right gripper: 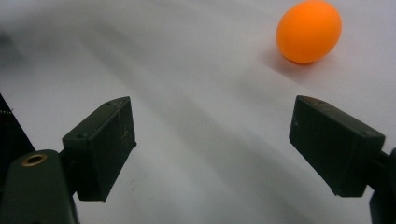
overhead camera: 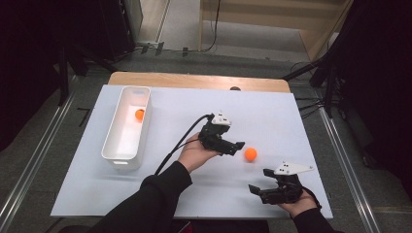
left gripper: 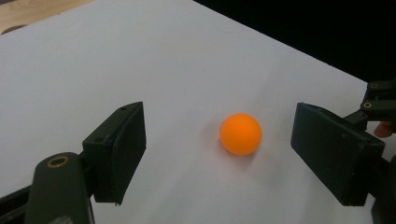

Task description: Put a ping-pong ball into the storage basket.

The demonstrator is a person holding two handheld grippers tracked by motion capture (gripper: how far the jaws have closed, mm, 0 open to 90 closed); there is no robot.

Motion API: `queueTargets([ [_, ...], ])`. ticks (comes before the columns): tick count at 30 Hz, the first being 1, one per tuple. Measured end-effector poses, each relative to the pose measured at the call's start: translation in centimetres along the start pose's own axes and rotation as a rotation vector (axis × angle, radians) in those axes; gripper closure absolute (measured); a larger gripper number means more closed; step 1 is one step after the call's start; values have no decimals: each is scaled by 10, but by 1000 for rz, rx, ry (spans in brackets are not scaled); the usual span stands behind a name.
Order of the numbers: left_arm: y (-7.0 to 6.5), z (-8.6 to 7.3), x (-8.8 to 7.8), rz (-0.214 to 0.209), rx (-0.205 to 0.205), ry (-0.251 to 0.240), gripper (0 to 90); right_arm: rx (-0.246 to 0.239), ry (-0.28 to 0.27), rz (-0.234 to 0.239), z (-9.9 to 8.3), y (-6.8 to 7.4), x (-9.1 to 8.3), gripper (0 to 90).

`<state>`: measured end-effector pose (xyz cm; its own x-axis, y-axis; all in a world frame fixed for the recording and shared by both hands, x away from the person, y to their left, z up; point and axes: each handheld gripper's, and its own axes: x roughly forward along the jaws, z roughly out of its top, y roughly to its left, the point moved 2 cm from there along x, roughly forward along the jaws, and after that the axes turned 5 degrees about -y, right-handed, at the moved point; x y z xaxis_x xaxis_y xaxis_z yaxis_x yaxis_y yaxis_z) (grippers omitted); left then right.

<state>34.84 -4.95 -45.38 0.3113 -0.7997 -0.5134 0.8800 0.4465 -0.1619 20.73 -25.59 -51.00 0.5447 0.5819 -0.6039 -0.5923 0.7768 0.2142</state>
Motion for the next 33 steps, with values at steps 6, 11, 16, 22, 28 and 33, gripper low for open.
queueTargets([
  [6, -1, 4, 8, -1, 2, -2, 183, 4, 3, 2, 0, 0, 0, 130],
  [11, -2, 5, 14, 0, 10, 8, 183, 3, 1, 0, 0, 0, 0, 129],
  [16, -3, 7, 21, -5, 16, 18, 183, 6, 3, 0, 0, 1, 0, 129],
  [22, -5, 11, 30, -8, 20, 17, 183, 4, 2, 1, 0, 1, 0, 129],
  [28, -5, 13, 37, -8, 12, 14, 193, 5, 2, 2, 0, 1, 0, 129],
  [33, -6, 17, 41, -12, 15, 19, 193, 5, 2, 3, 0, 1, 0, 130],
])
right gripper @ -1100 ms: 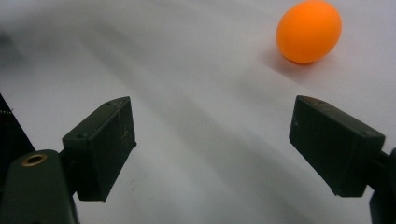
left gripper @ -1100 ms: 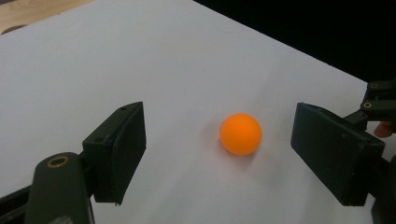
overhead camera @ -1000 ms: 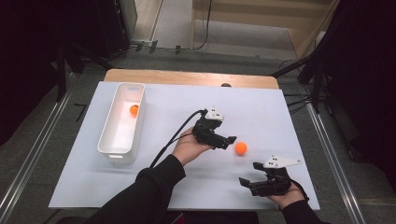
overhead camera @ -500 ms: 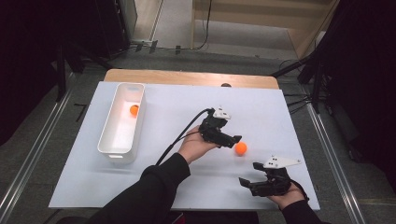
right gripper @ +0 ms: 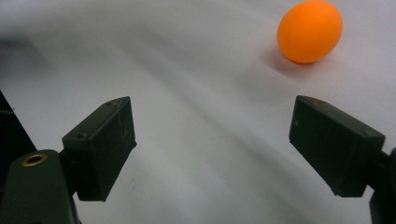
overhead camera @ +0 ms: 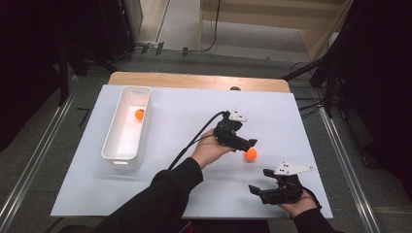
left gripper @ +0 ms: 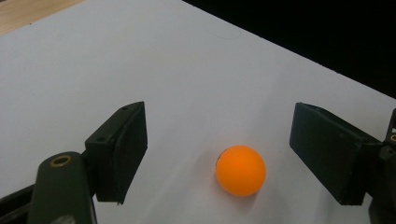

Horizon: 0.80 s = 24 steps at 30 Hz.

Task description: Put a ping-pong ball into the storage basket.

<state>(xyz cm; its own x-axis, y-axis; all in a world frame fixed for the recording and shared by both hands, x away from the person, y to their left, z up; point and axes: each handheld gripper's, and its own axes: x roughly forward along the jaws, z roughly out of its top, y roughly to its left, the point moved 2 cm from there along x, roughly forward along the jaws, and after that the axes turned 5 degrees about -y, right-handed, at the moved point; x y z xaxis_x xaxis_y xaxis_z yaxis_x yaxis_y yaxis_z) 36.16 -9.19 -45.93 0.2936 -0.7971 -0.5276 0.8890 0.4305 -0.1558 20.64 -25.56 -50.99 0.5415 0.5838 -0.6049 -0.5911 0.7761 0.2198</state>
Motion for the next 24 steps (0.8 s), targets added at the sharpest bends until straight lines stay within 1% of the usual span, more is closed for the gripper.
queueTargets([
  [3, -3, 2, 3, 0, 6, 3, 194, -3, -2, 0, 0, 0, 0, 129],
  [6, -5, 4, 5, -12, 8, 4, 194, -2, -3, -1, 0, 0, 0, 129],
  [10, -7, 6, 8, -15, 2, -3, 194, -3, -5, -1, 0, 0, 0, 129],
  [15, -8, 5, 12, -11, 9, 0, 194, -3, -4, 0, 0, 0, 0, 129],
  [18, -9, 4, 13, -9, 5, 0, 194, -4, -4, -1, 0, 0, 0, 129],
  [24, -9, 4, 15, -12, 10, -2, 193, -4, -4, 1, 0, 0, 0, 129],
])
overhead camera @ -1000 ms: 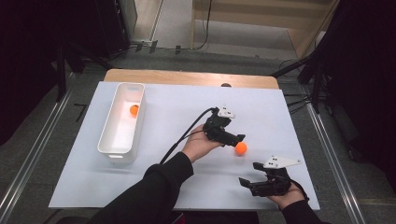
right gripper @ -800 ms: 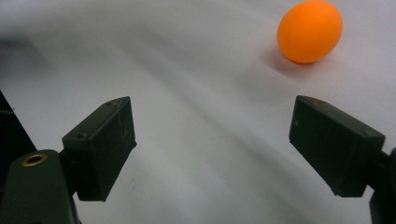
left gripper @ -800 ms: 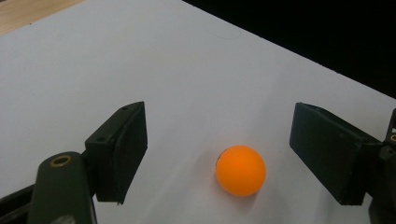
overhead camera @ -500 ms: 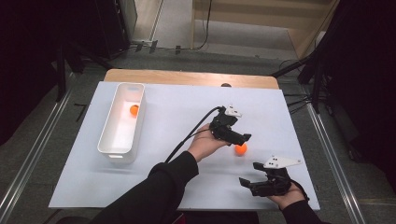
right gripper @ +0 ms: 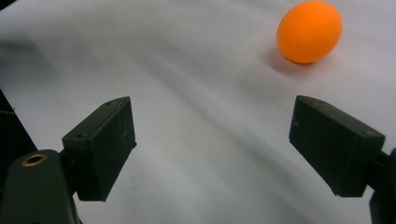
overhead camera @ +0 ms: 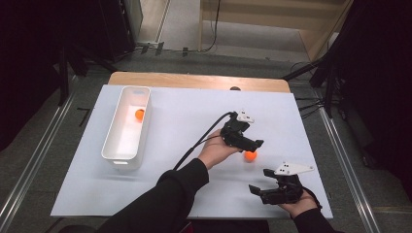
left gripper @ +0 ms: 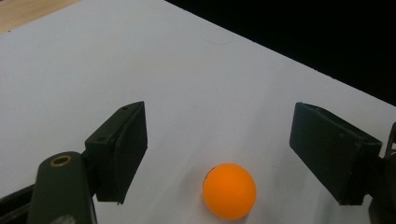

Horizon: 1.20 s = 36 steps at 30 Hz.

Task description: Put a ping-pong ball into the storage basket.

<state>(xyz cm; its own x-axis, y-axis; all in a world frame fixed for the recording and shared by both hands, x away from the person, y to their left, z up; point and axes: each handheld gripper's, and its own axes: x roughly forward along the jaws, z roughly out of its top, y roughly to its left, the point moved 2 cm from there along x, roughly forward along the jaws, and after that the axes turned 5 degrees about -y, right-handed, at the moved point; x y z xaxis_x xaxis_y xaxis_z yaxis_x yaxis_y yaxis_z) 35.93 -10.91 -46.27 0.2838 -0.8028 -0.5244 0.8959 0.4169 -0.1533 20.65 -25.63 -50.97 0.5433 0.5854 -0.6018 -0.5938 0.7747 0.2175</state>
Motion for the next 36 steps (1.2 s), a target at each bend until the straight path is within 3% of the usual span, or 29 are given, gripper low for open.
queueTargets([
  [26, -3, -9, 12, -4, 9, 10, 193, 3, -1, -1, 0, 0, -1, 129],
  [36, -1, -18, 15, -4, -8, 10, 193, 0, 1, 3, 0, 0, 0, 129],
])
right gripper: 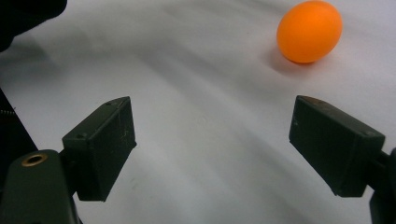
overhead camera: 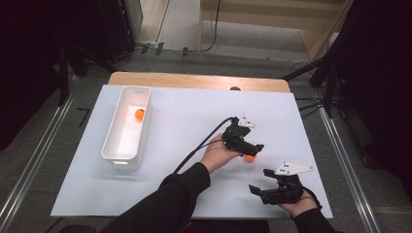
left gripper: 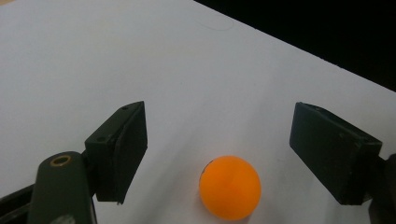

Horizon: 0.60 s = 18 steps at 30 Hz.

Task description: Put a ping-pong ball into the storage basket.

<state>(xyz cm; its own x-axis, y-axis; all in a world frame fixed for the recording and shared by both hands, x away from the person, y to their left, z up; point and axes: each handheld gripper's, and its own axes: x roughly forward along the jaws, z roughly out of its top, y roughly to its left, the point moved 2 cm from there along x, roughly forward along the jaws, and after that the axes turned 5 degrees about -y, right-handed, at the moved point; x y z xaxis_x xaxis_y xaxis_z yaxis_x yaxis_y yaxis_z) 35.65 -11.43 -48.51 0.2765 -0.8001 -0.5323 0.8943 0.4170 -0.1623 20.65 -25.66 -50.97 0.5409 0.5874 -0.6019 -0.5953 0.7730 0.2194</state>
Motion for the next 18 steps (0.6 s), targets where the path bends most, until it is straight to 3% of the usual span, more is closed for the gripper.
queueTargets([
  [18, -2, -10, 3, -9, 2, 6, 193, -2, 1, 0, 0, 0, 0, 129],
])
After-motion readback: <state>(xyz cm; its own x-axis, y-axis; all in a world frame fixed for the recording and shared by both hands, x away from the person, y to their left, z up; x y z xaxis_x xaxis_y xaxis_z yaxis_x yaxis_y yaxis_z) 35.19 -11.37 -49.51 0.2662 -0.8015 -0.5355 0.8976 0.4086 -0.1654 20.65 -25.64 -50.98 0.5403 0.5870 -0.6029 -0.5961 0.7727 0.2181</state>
